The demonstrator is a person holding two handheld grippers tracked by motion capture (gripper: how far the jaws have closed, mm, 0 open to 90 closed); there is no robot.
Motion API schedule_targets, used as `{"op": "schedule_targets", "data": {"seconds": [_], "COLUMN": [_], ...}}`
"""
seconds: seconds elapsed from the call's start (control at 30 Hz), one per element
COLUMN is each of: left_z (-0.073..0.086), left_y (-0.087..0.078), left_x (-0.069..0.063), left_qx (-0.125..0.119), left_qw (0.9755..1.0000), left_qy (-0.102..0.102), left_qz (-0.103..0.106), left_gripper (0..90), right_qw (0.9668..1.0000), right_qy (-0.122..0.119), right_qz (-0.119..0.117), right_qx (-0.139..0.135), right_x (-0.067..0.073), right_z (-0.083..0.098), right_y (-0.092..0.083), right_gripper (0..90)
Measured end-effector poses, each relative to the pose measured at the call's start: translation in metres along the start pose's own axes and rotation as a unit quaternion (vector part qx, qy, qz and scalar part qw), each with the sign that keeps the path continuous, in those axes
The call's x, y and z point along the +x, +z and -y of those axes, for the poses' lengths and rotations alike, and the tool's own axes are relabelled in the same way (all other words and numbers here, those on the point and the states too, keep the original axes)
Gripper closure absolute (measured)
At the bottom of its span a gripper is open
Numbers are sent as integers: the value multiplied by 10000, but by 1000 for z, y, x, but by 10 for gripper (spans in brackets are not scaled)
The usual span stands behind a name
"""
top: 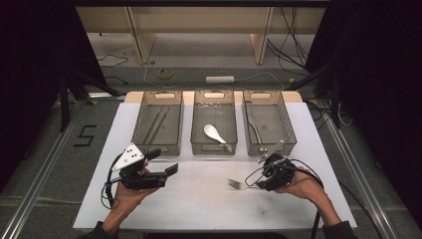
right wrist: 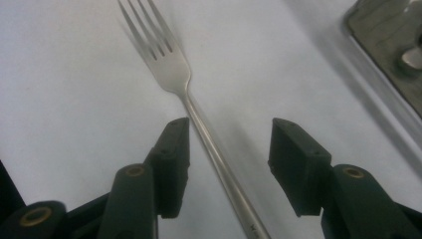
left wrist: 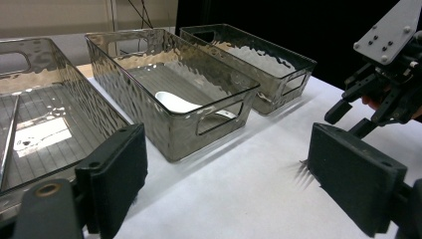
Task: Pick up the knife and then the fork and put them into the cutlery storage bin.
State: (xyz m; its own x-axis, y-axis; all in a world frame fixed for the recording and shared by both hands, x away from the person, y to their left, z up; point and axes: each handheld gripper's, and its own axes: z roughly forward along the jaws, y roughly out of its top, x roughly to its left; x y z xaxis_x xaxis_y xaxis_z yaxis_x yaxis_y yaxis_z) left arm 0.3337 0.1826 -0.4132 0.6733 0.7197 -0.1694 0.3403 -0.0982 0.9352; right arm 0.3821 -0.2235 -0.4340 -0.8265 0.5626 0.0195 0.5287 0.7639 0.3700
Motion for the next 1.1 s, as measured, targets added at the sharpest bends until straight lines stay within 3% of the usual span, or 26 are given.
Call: {"op": "schedule_targets", "data": {"seconds": [1.1], "left_z": [0], "left_y": [0], "left_x": [0], "left_qx": [13], "left_qw": [10000], "left_qy": [10], "left_qz": [-3], "left_gripper": [157], "right_qw": [9979], "right_qy": [-258], "right_qz": [7], "right_qx": [601], "right_x": [6], "right_z": [1], "right_y": [21], "right_gripper": [712]}}
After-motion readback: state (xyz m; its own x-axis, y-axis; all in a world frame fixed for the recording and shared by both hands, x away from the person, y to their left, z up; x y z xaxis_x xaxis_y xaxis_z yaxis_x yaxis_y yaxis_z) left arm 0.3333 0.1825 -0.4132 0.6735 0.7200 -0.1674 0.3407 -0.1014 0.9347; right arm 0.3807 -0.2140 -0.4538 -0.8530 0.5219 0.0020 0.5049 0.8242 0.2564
